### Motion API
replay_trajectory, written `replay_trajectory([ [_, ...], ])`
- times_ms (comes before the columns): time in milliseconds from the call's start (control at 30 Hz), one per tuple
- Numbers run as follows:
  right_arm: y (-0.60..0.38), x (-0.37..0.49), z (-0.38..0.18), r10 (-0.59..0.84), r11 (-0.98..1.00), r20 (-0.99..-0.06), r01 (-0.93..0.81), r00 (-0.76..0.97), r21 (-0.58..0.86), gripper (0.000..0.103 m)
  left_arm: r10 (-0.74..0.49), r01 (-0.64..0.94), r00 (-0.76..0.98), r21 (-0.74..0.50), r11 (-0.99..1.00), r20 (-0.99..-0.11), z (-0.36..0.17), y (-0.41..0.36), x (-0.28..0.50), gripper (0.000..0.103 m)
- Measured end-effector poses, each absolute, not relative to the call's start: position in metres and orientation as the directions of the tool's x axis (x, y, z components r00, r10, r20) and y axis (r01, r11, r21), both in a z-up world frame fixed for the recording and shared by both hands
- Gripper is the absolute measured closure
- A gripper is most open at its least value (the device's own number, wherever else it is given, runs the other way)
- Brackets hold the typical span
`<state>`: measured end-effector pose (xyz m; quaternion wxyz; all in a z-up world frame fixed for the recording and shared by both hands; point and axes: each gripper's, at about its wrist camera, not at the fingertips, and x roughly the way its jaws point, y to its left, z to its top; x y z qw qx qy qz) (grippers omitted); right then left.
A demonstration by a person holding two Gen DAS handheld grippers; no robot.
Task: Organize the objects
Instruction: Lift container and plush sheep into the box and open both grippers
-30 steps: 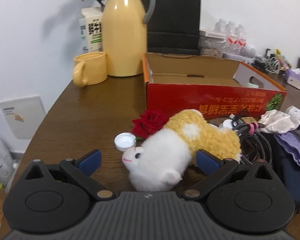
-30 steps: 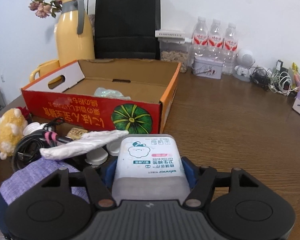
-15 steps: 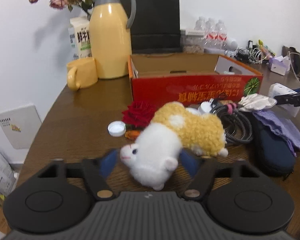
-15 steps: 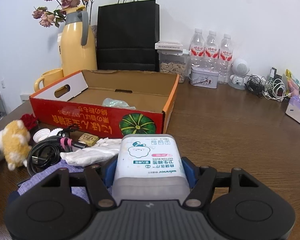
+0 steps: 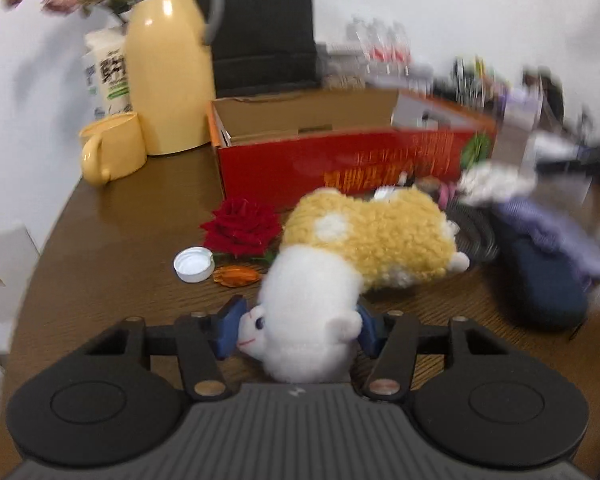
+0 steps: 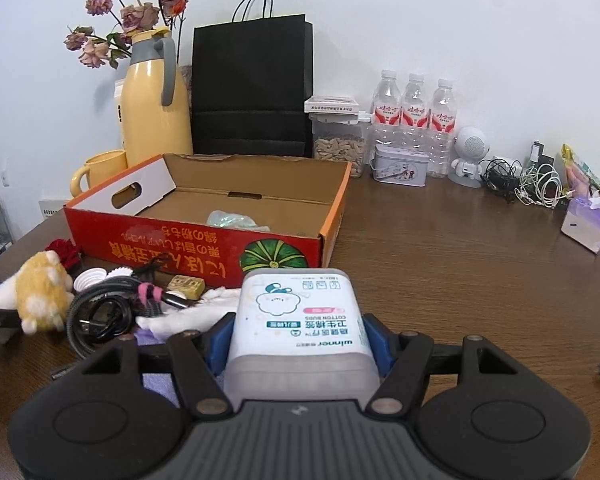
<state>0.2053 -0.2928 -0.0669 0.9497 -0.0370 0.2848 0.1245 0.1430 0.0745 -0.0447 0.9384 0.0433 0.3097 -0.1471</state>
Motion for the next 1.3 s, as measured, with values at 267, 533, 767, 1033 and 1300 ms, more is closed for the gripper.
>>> replay_trajectory([
  [267,-0.29,0.205,-0.052,0.22,0.965,-0.505,-0.262,0.834,-0.013,0.038,-0.141,0.186,0.88,0.056,0.981,-0.454,-0.017,0.063,0.108,0.047],
  [533,-0.265,0.237,-0.02,0.267,0.956,-0.416,-0.295,0.869,-0.002,0.038,-0.09,0.127,0.937,0.089,0.988,-0.338,0.036,0.03,0.152,0.047],
  [767,-0.23,0.302,0.0,0.291,0.953,-0.382,-0.301,0.877,0.033,0.038,0.009,0.01,0.941,0.054,0.998,-0.338,0.05,0.009,0.234,0.047],
  [1033,-0.203,0.395,-0.022,0.254,0.963,-0.469,-0.264,0.846,0.045,0.038,0.117,-0.093,0.894,0.078,0.993,-0.432,0.029,-0.007,0.326,0.046],
  [1300,-0.194,0.424,-0.056,0.219,0.971,-0.546,-0.233,0.808,0.046,0.038,0.135,-0.073,0.834,0.134,0.988,-0.535,-0.002,-0.014,0.361,0.046],
])
